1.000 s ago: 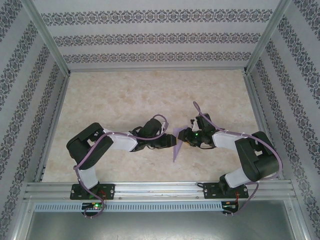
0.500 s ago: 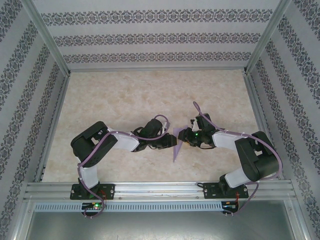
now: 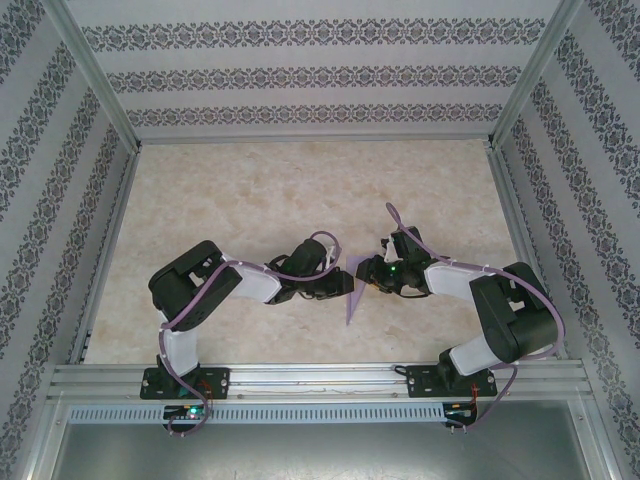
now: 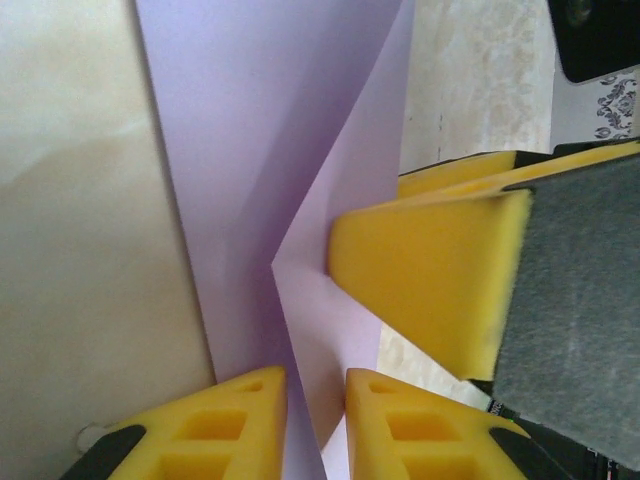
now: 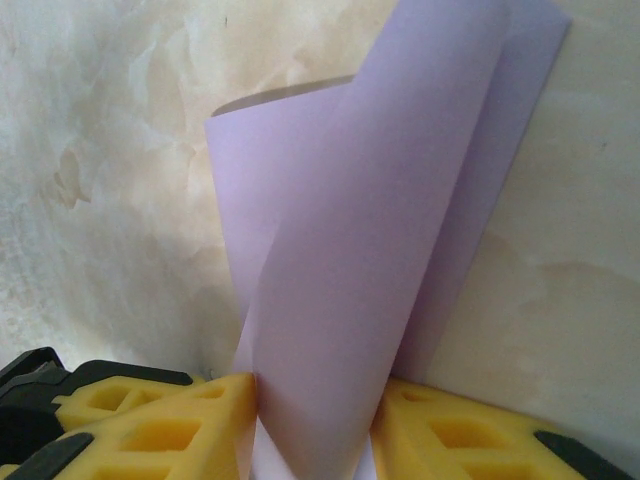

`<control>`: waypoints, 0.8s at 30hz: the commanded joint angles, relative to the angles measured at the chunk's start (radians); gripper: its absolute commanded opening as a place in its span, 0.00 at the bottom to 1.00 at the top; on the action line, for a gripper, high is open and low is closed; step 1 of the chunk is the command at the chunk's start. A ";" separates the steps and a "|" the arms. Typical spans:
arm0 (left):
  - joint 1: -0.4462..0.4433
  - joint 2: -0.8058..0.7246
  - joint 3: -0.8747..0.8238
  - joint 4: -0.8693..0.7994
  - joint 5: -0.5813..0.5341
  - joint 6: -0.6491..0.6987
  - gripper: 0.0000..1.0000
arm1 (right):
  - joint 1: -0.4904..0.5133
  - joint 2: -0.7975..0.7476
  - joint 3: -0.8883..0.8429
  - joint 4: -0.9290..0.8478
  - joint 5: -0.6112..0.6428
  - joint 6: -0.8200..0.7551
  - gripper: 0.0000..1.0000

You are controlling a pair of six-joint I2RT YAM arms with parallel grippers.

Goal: Fold a paper plane with a square sheet of paper (fold left side to right side)

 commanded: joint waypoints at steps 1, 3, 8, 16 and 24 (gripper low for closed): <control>-0.006 0.017 0.016 0.027 -0.010 -0.018 0.20 | 0.031 0.085 -0.024 -0.014 0.100 -0.032 0.39; -0.006 0.019 0.010 0.048 -0.009 -0.028 0.18 | 0.030 0.086 -0.024 -0.014 0.098 -0.033 0.39; -0.005 0.013 0.010 0.002 -0.038 -0.014 0.12 | 0.030 0.076 -0.023 -0.017 0.098 -0.036 0.39; -0.003 -0.015 0.001 -0.063 -0.078 0.017 0.09 | 0.031 0.079 -0.019 -0.028 0.101 -0.043 0.40; -0.003 0.002 0.005 -0.051 -0.062 0.015 0.09 | 0.032 0.073 -0.015 -0.028 0.092 -0.044 0.40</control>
